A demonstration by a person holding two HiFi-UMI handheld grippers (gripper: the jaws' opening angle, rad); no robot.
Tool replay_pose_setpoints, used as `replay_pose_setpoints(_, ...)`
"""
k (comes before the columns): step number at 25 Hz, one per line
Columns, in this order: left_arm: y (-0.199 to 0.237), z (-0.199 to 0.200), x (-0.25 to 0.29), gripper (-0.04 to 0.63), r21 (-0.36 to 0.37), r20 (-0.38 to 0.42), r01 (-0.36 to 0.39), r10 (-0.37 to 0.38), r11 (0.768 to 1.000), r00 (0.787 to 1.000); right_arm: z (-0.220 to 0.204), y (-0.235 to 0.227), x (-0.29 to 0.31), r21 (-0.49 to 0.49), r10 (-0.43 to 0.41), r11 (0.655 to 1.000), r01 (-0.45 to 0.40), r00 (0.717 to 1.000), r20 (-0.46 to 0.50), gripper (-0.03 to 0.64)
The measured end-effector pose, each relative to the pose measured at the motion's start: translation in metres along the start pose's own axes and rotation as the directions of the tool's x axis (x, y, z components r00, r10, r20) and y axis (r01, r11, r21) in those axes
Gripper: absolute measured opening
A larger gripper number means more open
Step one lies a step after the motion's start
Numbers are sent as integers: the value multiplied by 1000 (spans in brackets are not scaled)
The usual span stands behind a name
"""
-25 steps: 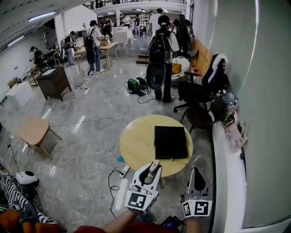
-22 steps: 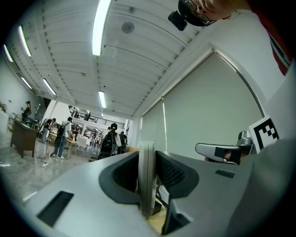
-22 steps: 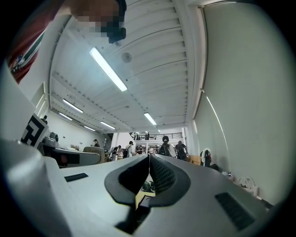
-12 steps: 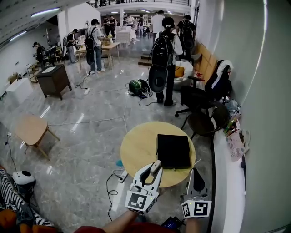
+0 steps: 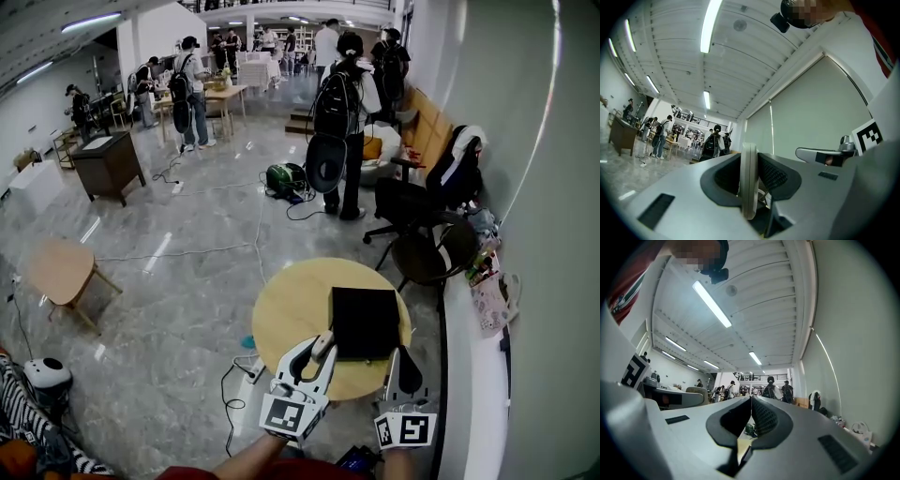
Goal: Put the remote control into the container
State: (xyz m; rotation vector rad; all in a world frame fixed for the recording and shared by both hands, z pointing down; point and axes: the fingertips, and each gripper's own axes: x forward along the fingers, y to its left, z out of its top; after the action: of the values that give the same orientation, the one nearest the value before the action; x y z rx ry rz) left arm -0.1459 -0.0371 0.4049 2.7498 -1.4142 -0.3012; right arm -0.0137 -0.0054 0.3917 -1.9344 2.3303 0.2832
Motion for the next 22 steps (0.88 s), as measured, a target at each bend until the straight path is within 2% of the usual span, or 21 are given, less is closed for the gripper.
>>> replay_pose_setpoints(8,31,-2,23,110,-15,67,35,-33,999,997,-10,10,36,-11,-19,1000,19,1000,4,23)
replay_pose_setpoints(12,38,-4,27,110,-22,54,38,-37,999,998,-12,14,41,-12,-23,1000,23,1000,4,23)
replay_pose_setpoints(15,39,-10,31,110,-9,-6,26,-26,1000,1000,-16,10,44,-11,-26,1000,26,1000,2,23)
replay_pose_setpoints(18,33,-12,44,110,-11,35,41,-40,999,999,-22,-2,50,-5,-23,1000,23,1000,4,23)
replay_pose_setpoints(22,25,-17,61,110,-9,8,19,-19,1000,1000,-26,-23,56,1,-10,1000,10,1000,-1,23)
